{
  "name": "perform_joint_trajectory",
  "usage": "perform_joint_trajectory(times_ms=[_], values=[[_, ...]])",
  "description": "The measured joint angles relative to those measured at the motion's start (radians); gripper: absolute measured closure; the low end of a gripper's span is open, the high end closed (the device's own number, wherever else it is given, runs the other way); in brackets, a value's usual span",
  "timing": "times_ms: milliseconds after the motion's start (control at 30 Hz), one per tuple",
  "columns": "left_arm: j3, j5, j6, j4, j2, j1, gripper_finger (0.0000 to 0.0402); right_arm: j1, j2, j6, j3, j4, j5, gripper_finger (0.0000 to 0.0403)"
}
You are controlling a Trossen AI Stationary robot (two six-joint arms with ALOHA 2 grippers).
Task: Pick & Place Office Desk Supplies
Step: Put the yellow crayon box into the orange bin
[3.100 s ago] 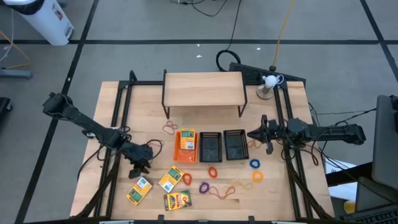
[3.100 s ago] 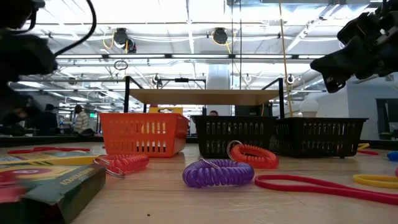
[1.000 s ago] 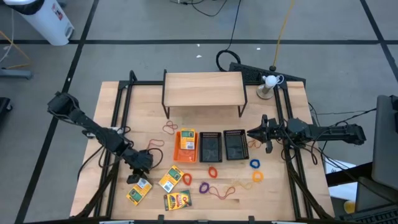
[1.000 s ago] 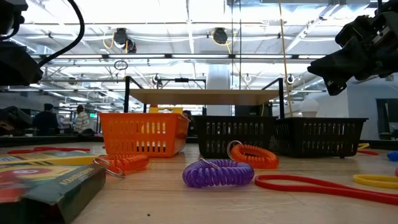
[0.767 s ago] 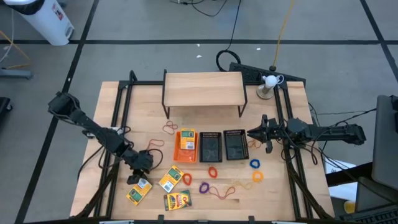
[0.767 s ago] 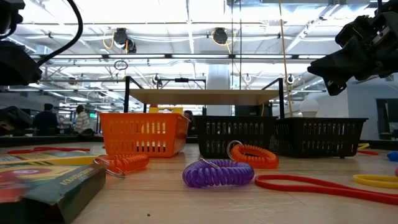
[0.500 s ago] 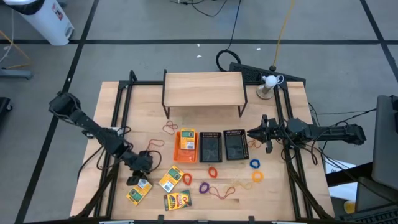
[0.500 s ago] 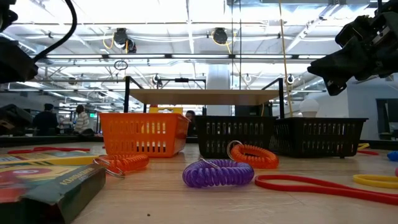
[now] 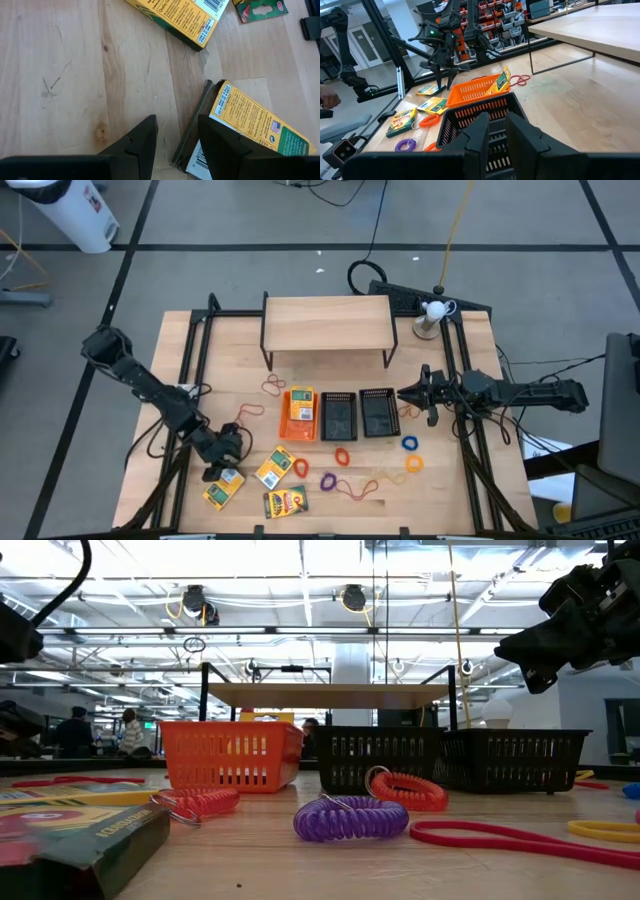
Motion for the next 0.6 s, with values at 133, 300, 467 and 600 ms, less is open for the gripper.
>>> perform_joint_trajectory(times_ms=[133, 300, 467, 600], values=[[0.000, -0.031, -0.008, 0.000, 0.000, -0.027, 0.0252, 0.000, 0.000, 0.000, 0.000, 0.000, 0.000, 0.0344], [-0.001, -0.045, -0.008, -0.001, 0.000, -0.052, 0.0253, 0.000, 0.000, 0.000, 0.000, 0.000, 0.002, 0.0344], [-0.001, -0.048, -0.009, 0.001, 0.001, -0.067, 0.0293, 0.000, 0.000, 0.000, 0.000, 0.000, 0.003, 0.0344], [-0.002, -0.009, -0.018, 0.006, 0.002, -0.069, 0.0356, 0.000, 0.000, 0.000, 0.000, 0.000, 0.003, 0.0344]])
